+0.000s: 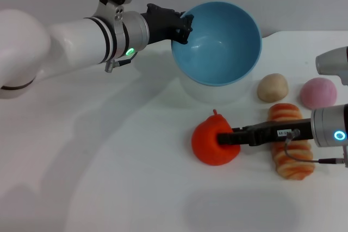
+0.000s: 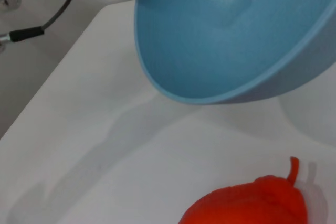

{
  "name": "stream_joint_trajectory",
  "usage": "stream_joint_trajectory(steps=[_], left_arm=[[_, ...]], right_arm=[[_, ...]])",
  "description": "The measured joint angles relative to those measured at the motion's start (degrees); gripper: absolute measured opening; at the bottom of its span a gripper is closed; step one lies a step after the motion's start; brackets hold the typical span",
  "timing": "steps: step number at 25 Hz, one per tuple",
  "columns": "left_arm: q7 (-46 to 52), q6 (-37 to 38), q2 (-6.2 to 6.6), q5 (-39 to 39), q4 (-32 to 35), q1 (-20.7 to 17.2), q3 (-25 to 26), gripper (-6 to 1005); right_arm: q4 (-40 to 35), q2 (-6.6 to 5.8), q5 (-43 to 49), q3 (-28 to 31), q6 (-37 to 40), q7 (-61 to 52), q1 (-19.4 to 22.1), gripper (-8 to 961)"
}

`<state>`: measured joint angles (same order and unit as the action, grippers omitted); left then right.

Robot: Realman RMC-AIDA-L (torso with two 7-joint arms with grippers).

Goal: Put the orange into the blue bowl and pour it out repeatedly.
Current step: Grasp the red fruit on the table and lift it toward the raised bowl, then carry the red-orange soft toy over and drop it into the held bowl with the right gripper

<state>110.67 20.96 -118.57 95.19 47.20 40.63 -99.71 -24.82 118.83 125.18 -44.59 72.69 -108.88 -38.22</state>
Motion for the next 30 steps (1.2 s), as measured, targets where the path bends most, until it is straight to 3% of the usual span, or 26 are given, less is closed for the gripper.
stream_joint_trajectory(steps=[8,14,21,30], left_arm=[[0.06,-1.31,-0.05,-0.23,-0.09,-0.06,-0.75,-1],[0.08,-2.04,-0.08,-0.27,-0.11,-0.21,-0.87,-1],[0.16,-3.24,-0.09,-0.29,-0.71,-0.37,-2.09,0],[0.16,-4.14,-0.19,-0.27,-0.88,-0.46,-4.48,0]], right_arm=[[-0.27,-0.04,-0.17,-0.08,0.50,3.07,0.37,430],[-3.70,-0.20,-4.16,0.21,5.92,6.26,1.25,223],[-19.80,-0.48,-19.23,0.44,20.59,10.51,7.07,17],[-30.50,-0.54,-23.75,0.65,22.96,10.52,9.13,16]])
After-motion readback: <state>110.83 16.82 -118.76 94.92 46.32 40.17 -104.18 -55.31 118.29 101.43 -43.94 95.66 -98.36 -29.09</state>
